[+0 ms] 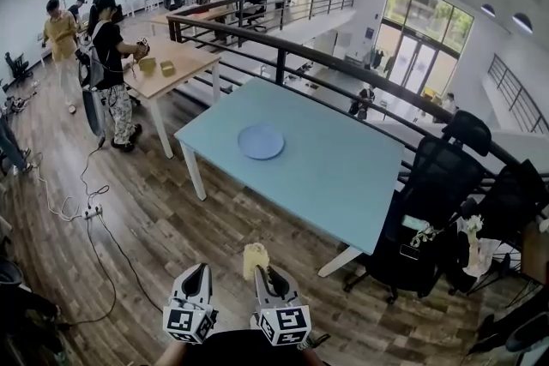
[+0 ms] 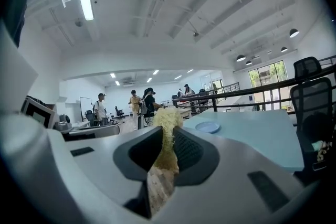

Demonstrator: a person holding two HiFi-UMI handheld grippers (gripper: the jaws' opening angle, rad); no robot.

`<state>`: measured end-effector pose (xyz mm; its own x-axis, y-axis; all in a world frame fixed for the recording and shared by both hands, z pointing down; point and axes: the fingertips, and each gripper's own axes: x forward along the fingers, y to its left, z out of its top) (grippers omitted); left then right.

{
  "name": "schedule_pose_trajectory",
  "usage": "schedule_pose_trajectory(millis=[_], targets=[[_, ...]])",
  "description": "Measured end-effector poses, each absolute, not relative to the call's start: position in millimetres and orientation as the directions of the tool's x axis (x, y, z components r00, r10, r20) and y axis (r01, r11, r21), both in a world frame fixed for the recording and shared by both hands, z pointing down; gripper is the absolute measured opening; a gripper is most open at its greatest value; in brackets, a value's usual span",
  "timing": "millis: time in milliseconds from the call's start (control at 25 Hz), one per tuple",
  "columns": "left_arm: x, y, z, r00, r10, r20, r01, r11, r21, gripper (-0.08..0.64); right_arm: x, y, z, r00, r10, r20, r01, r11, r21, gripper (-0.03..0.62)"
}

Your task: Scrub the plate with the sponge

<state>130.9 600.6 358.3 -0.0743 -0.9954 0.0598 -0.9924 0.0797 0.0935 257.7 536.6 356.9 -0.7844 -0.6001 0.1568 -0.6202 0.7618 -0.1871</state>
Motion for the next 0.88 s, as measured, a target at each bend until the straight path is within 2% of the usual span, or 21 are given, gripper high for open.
schedule_pose_trajectory(millis=[280,880], targets=[[128,554,362,-0.101,-0.992,0.072,-0.990,0.107,0.087,0.003,252,489,363,-0.803,-0.571,0.172,-0.596,0.780,-0.191,0.064],[127,485,366,-0.150,-0.986,0.070,-0.985,0.155,0.077,0.003,251,415,365,-0.837,-0.534,0.123,-0.547,0.807,-0.223,0.066]])
